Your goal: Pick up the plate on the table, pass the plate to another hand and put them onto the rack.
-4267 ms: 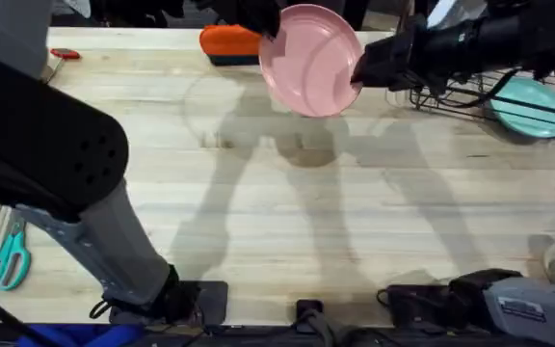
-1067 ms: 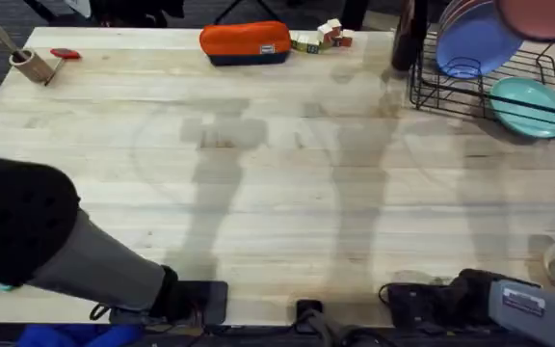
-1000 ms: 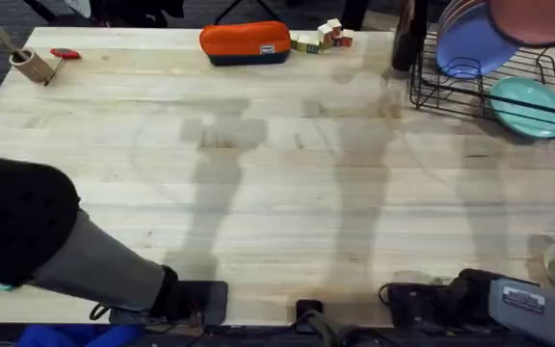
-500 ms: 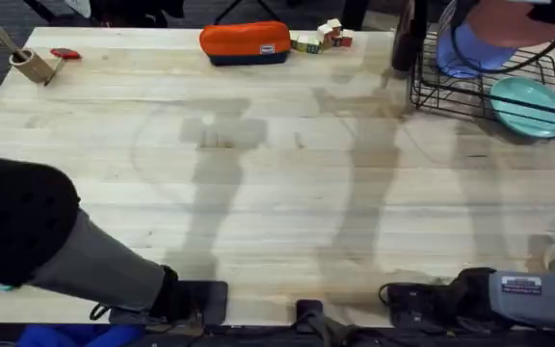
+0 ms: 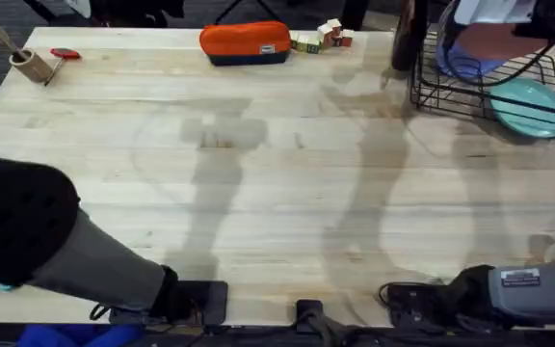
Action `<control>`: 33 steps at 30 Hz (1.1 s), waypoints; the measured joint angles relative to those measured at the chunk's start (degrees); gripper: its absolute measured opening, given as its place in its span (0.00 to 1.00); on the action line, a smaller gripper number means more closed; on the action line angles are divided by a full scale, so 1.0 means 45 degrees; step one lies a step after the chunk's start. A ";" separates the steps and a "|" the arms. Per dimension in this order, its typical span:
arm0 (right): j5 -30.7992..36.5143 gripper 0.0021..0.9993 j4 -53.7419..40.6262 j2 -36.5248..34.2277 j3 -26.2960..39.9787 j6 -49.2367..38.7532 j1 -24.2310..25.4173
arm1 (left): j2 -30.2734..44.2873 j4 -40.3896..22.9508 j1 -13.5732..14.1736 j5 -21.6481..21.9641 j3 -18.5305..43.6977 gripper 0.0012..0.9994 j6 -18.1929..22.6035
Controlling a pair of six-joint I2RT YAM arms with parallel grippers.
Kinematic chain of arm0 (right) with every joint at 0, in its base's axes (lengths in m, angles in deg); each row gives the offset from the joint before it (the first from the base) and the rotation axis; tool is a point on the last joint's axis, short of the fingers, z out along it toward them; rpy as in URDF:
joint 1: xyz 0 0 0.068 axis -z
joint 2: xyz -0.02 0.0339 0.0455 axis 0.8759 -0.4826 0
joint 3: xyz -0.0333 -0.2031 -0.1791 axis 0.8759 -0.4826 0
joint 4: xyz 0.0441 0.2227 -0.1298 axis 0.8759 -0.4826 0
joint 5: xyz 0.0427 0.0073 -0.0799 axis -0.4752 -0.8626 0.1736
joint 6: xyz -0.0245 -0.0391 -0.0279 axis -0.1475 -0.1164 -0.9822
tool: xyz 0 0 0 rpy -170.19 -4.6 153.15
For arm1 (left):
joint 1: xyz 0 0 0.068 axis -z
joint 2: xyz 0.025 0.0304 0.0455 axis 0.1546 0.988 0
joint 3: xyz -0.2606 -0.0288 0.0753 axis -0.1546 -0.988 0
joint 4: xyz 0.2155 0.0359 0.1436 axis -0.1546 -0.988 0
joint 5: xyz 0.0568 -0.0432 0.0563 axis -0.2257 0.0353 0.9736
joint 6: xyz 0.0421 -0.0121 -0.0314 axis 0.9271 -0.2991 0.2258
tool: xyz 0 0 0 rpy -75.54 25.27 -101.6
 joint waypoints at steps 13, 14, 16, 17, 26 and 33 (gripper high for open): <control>-0.0464 0.03 0.0144 -0.0745 0.0000 -0.0672 0.0186 | 0.0000 0.0000 0.0000 0.0000 0.0000 0.99 0.0000; -0.0494 0.03 0.0144 -0.0811 0.0000 -0.0674 0.0198 | 0.0000 0.0000 0.0000 0.0000 0.0000 0.99 0.0000; -0.0567 0.03 0.0154 -0.0951 0.0000 -0.0674 0.0199 | 0.0000 0.0005 0.0000 0.0000 0.0000 0.99 0.0000; -0.0596 0.03 0.0156 -0.1001 0.0000 -0.0677 0.0199 | 0.0000 0.0000 0.0000 0.0000 0.0000 0.99 0.0000; -0.0703 0.03 -0.0292 -0.1133 0.0000 -0.0677 0.0199 | 0.0000 0.0000 0.0000 0.0000 0.0000 0.99 0.0000; -0.0754 0.03 -0.0411 -0.1482 0.0000 -0.0682 0.0199 | 0.0000 0.0000 0.0000 0.0000 0.0000 0.99 0.0000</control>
